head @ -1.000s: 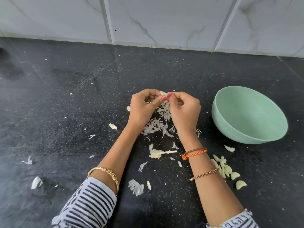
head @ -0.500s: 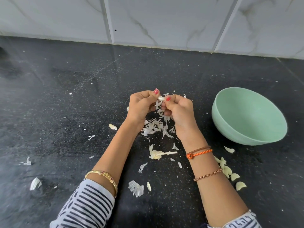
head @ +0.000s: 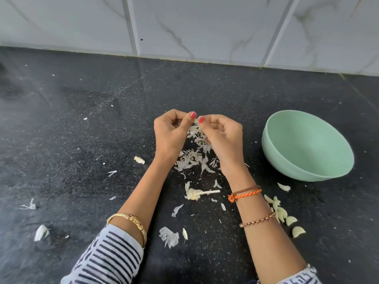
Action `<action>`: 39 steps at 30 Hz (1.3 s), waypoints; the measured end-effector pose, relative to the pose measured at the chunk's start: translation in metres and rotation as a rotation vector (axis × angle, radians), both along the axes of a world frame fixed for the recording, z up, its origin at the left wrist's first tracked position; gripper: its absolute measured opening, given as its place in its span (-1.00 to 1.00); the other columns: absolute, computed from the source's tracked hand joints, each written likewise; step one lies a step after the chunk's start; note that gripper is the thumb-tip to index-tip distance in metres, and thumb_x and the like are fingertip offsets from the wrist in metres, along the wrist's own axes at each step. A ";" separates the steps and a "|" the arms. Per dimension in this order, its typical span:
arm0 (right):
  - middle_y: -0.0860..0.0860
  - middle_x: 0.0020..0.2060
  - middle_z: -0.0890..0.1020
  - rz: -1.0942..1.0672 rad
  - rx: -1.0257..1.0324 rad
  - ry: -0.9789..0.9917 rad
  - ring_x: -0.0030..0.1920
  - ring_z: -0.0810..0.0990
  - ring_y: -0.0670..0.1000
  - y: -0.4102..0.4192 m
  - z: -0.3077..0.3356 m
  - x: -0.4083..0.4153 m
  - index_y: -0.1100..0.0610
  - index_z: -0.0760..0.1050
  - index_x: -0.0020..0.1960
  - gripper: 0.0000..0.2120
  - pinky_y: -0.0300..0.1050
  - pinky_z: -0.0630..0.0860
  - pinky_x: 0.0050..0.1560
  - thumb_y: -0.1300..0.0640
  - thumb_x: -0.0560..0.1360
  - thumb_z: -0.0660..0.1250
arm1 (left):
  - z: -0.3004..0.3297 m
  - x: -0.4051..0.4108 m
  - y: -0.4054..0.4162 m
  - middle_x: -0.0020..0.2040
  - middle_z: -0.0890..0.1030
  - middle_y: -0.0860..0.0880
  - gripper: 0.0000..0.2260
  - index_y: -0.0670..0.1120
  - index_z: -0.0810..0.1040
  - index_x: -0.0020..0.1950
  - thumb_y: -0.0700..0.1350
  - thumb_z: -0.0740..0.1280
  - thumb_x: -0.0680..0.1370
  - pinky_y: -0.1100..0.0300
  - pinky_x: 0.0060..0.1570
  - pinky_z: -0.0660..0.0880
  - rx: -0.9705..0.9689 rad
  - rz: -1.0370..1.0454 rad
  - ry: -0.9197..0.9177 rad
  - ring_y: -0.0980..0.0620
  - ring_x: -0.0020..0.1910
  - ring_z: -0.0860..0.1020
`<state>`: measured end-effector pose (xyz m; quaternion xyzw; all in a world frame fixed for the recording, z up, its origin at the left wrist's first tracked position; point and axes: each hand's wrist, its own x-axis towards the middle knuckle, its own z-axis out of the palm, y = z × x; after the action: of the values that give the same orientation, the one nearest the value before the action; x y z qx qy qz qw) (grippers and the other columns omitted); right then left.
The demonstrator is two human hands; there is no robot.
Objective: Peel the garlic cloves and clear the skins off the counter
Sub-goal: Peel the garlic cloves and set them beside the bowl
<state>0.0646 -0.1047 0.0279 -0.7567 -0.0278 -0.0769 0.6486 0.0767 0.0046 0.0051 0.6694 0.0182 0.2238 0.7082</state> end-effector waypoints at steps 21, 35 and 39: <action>-0.08 -0.45 0.44 -0.201 -0.312 -0.346 -0.43 0.36 -0.10 0.009 -0.014 0.001 0.31 0.47 -0.26 -0.84 -0.25 0.31 -0.36 0.33 0.49 0.26 | 0.006 -0.006 -0.009 -0.47 0.46 -0.01 -0.85 -0.08 0.60 -0.31 -0.20 0.42 0.46 0.25 -0.41 0.31 0.003 0.006 0.043 0.17 -0.48 0.27; -0.18 -0.40 0.44 -0.068 -0.296 -0.426 -0.39 0.41 -0.21 0.016 -0.005 -0.006 0.24 0.49 -0.24 -0.87 -0.37 0.33 -0.35 0.28 0.48 0.25 | -0.002 0.003 -0.001 -0.56 0.39 0.12 -0.68 -0.06 0.48 -0.47 -0.20 0.40 0.48 0.31 -0.28 0.42 -0.114 0.081 0.072 0.19 -0.52 0.27; -0.12 -0.30 0.58 -0.222 -0.269 -0.317 -0.30 0.53 -0.22 0.003 -0.007 0.003 0.20 0.60 -0.11 -0.83 -0.32 0.52 -0.20 0.40 0.42 0.31 | 0.000 0.003 -0.004 -0.54 0.36 0.05 -0.66 -0.11 0.44 -0.46 -0.22 0.35 0.52 0.42 -0.38 0.33 -0.225 0.082 0.079 0.20 -0.53 0.25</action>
<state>0.0672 -0.1013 0.0212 -0.8132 -0.0557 -0.2611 0.5172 0.0801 0.0005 0.0047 0.5926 0.0986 0.2228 0.7678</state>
